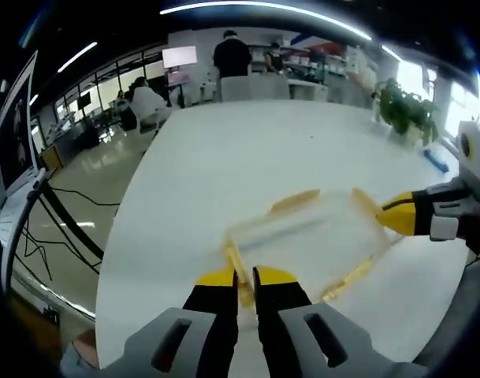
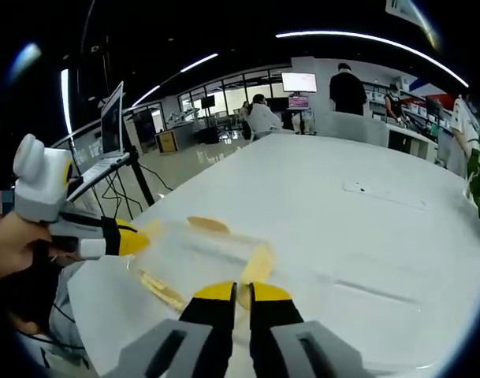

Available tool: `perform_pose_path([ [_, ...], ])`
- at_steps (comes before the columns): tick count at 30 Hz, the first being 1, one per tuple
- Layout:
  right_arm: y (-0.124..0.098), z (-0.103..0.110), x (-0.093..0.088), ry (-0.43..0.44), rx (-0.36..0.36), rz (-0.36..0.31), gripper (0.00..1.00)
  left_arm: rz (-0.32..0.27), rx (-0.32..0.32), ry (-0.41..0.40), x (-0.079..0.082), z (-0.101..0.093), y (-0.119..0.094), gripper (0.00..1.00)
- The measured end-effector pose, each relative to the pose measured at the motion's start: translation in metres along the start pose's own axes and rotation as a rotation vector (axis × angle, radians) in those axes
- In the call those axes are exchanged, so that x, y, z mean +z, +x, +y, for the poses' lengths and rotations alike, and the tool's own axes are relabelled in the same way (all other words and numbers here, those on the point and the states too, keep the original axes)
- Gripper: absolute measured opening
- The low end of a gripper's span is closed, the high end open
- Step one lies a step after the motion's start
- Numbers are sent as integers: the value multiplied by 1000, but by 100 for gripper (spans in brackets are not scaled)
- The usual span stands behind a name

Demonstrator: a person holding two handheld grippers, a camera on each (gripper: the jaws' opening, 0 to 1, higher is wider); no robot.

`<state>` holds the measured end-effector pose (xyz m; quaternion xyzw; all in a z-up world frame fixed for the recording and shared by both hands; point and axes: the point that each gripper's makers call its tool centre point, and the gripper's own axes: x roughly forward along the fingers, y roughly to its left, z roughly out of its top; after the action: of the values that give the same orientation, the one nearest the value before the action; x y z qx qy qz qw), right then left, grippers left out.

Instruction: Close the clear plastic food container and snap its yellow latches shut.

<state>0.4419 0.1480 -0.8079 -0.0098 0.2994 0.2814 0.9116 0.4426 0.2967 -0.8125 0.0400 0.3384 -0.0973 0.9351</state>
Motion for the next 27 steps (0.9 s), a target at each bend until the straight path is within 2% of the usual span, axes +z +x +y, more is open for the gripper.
perform_pose_path([
  [10,-11,-13,6,18,-19,-19,2,-11,-16,22,13,-14,-1,4],
  [27,-42,-51,15,43,-105,-60,1,-34,-77,86,37,-59,4,5],
])
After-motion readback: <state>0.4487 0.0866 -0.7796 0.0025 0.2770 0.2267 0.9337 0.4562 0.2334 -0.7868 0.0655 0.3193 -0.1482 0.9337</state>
